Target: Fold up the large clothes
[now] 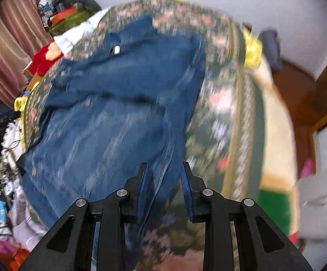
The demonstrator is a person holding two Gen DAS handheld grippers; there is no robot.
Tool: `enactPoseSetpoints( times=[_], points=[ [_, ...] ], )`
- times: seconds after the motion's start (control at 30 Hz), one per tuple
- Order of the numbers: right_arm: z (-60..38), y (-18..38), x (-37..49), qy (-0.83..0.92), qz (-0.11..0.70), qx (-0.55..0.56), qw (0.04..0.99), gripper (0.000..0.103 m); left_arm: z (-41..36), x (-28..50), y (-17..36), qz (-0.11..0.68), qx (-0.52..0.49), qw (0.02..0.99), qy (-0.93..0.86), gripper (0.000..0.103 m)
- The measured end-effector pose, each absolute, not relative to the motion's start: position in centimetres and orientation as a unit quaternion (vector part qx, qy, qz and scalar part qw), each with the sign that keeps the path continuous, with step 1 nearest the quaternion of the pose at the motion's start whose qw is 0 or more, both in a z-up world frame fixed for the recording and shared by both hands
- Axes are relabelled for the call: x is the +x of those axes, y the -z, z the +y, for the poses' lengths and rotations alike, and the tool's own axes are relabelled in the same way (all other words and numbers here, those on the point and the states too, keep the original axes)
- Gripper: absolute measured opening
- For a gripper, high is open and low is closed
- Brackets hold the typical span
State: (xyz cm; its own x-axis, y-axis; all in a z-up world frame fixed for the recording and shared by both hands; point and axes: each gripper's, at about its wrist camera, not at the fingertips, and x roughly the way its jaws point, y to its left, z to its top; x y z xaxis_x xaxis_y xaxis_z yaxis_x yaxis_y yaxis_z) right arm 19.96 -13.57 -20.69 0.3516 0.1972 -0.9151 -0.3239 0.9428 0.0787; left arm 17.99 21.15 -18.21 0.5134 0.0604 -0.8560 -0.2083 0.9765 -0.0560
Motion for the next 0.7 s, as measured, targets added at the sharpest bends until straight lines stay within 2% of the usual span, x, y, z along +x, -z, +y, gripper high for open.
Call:
enactPoseSetpoints(
  times=[0.07,0.13,0.17,0.2,0.47,0.6,0.7],
  points=[
    [-13.9,22.1,19.5,-0.157,0.554,-0.053,0.816,0.024,21.7,17.2,20.2,0.508,-0.094,0.852,-0.081,0.082],
    [-14.6,22.3,19.1,-0.136,0.546,-0.047,0.825,0.042,22.3,16.4,21.9,0.524,-0.115,0.84,-0.083,0.081],
    [-14.8,22.2,19.1,-0.116,0.545,-0.058,0.829,0.065,22.5,16.0,22.5,0.529,-0.124,0.836,-0.083,0.081],
    [-15.1,22.1,19.0,-0.107,0.539,-0.064,0.833,0.078,22.7,15.4,23.2,0.533,-0.134,0.831,-0.083,0.081],
    [-16.8,20.8,18.1,-0.147,0.554,0.035,0.819,0.079,22.8,13.1,27.3,0.564,-0.211,0.796,-0.054,0.082],
    [-15.7,20.9,17.9,-0.176,0.569,0.078,0.8,0.079,23.2,12.0,29.7,0.57,-0.302,0.764,-0.038,0.082],
    [-14.7,21.6,17.6,-0.169,0.569,0.074,0.801,0.079,23.0,11.5,30.0,0.566,-0.318,0.76,-0.023,0.082]
  ],
)
